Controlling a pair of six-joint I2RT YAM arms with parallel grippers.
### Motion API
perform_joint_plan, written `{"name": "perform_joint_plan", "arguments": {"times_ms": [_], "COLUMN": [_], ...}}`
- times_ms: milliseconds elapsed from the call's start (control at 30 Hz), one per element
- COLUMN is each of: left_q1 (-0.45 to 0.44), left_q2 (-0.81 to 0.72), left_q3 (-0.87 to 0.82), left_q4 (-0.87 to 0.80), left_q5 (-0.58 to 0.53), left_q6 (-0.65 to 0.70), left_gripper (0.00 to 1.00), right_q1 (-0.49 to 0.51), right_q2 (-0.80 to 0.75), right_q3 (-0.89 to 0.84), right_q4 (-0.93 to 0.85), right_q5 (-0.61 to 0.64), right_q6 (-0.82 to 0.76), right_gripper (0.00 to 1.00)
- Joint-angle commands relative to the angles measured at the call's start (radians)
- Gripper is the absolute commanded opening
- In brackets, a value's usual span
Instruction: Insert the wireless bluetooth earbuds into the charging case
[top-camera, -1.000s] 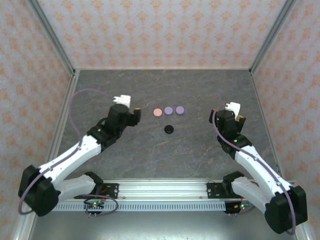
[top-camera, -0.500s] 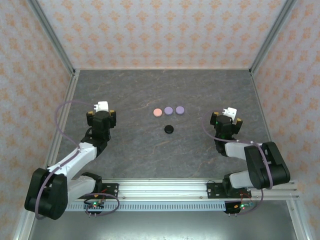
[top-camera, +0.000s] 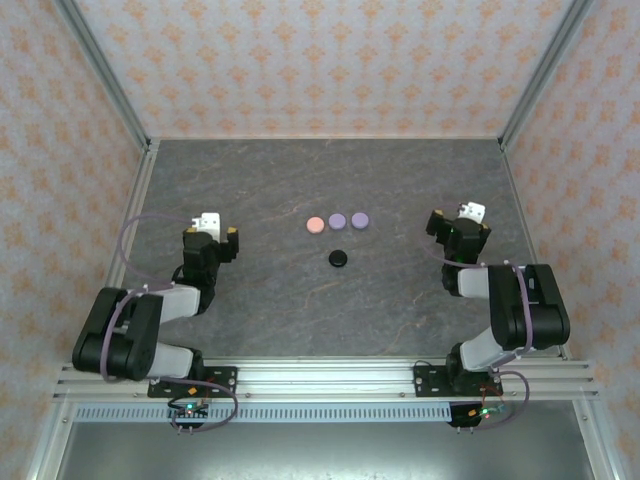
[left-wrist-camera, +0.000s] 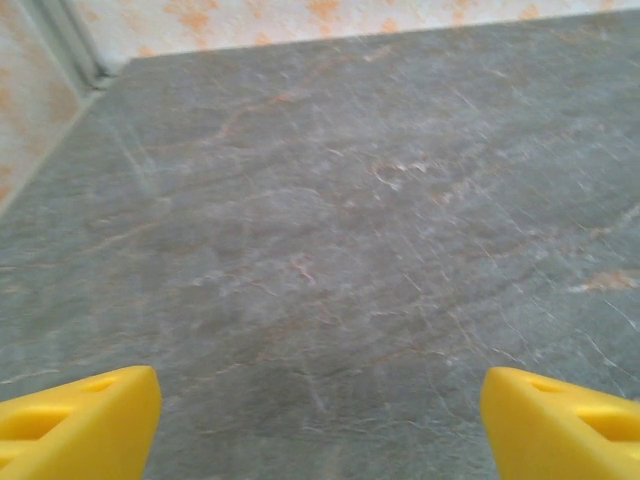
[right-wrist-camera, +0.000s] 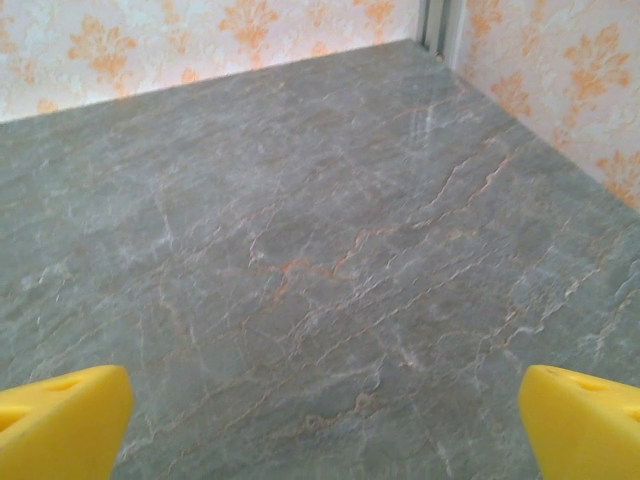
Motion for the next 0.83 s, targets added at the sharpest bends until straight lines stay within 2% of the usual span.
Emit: {"name": "perform_joint_plan", "arguments": {"times_ms": [0, 33, 67, 167, 333, 800], "left_q1": [0.038, 0.056, 0.073, 0.072, 0.065, 0.061], "left_q2": [0.083, 0.080, 0.091, 0.086, 0.089, 0.089], "left_q3": [0.077, 0.109, 0.107, 0.113, 0.114, 0.115], "left_q4": [0.055, -0.023, 0.000, -0.020, -0.018, -0.021], "left_q5": [0.084, 0.091, 0.070, 0.054, 0.040, 0.033], "left_q6": [-0.022, -0.047, -0.073, -0.076, -0.072, -0.070], "left_gripper": [0.84, 0.84, 0.86, 1.00, 1.00, 1.00], "right_q1": [0.002, 0.002, 0.003, 0.006, 0.028, 0.029], "right_q2": [-0.009, -0.009, -0.009, -0.010, -0.007, -0.006], "right_q3": [0.000, 0.000, 0.000, 0.000, 0.005, 0.006], "right_q4": [-0.033, -0.032, -0.032, -0.031, -0.036, -0.041], "right_q5": [-0.054, -0.055, -0.054, -0.049, -0.015, -0.015], "right_q6": [0.017, 0.017, 0.016, 0.013, -0.002, -0.002], "right_gripper": [0.99, 0.99, 0.99, 0.99, 0.99, 0.99]}}
